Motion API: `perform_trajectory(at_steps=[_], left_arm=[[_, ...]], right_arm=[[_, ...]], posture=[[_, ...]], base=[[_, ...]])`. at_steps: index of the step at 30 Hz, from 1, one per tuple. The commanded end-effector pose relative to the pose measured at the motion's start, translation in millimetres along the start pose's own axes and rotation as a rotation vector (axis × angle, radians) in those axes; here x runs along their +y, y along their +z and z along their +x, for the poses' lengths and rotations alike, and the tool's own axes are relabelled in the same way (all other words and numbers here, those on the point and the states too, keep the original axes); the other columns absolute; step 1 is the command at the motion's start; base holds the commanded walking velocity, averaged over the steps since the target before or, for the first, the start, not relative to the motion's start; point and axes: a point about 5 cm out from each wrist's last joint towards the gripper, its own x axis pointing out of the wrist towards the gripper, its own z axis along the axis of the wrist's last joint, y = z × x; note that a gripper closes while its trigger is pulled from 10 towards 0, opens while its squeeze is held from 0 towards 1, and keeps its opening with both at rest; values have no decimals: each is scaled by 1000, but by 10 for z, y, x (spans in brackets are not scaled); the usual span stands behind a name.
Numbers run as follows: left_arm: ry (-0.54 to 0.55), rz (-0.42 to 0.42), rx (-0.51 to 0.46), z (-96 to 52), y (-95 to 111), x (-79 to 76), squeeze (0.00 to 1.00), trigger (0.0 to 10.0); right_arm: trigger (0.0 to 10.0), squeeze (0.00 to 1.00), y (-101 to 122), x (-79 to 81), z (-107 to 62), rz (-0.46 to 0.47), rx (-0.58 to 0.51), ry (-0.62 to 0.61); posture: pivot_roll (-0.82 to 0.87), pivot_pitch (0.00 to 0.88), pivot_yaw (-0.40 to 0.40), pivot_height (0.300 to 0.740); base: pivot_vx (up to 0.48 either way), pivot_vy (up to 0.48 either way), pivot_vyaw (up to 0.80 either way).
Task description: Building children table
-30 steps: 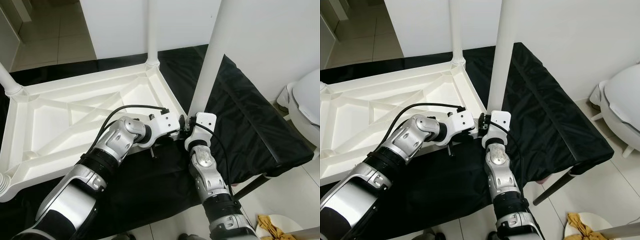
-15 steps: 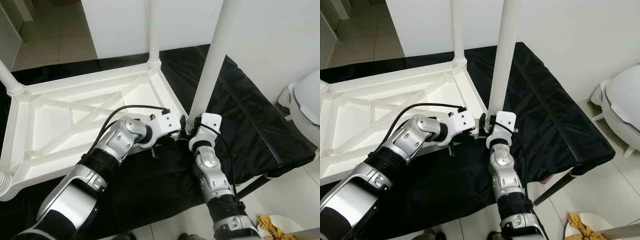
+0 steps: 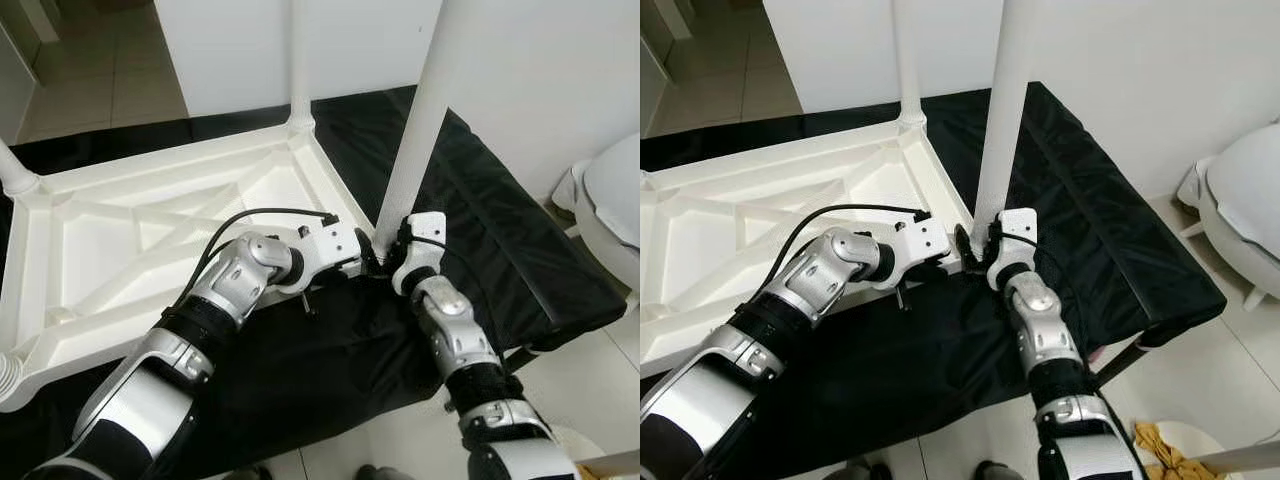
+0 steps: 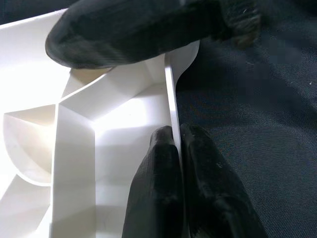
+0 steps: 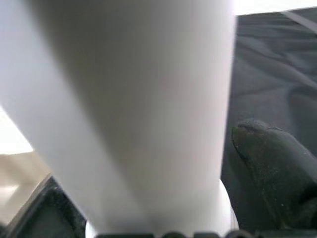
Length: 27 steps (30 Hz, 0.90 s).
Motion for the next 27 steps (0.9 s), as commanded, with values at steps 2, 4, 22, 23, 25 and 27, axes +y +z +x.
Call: perform_trajectory(at_steps=[2,4,22,23,25,27], left_arm=[[-22,33,43,-12,-49,-16,0,10000],[-23,34,44,-14,-51,-17,0,10000],[-34,42,52,-28,-62,-32,0,10000],[-35,43,52,-27,-62,-35,0,10000],[-37,44,54,-25,-63,-39,0,10000],[-38,44,53,-24,-61,-41,0,10000]], right_arm=[[10000,0,-61,22,-26,-19,19,93],[10000,0,-72,4,-36,-31,25,174],[1569,0,-100,-117,-91,-30,67,420],[0,0,-104,-121,-97,-26,67,426],[0,0,-110,-127,-106,-20,67,436],[0,0,-123,-128,-116,-16,69,434]], posture=[[-68,70,64,740],[-63,65,65,740],[-50,59,77,740],[-50,59,77,740],[-50,59,75,740],[-51,61,75,740]], base=[[0,0,0],[0,0,0],[0,0,0],[0,0,0],[0,0,0],[0,0,0]])
